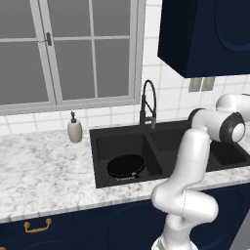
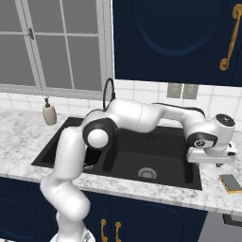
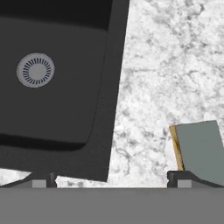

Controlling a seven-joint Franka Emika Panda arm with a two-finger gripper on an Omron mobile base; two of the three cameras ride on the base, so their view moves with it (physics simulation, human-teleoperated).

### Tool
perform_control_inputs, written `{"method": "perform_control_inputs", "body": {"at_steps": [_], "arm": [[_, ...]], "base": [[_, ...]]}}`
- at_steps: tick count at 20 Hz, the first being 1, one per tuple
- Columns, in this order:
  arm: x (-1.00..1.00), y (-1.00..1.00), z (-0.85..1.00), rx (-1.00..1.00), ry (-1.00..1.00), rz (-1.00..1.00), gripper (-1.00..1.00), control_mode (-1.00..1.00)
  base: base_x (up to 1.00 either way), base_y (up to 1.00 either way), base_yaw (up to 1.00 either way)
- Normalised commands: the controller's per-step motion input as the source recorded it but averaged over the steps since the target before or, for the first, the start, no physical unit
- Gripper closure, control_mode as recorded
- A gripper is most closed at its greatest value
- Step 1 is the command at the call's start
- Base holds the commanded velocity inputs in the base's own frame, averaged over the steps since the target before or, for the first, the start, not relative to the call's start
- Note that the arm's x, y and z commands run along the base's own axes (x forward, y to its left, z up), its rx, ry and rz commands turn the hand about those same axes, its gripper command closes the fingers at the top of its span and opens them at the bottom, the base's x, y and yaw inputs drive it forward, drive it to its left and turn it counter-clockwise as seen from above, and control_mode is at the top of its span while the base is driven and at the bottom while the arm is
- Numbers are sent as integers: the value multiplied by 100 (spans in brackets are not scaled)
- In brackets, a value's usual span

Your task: Pick the pan and sponge and place them into the sink. Then turn on the water.

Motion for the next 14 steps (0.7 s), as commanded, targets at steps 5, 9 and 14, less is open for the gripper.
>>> {"method": "perform_control_inputs", "body": {"at_steps": [5,9,14], "arm": [[0,-27,-2,0,-4,11,-100,-100],[3,-10,-15,-6,0,13,-100,-100],[32,-15,0,-8,11,11,-100,-100]], "base": [[0,0,0],[0,0,0],[0,0,0]]}}
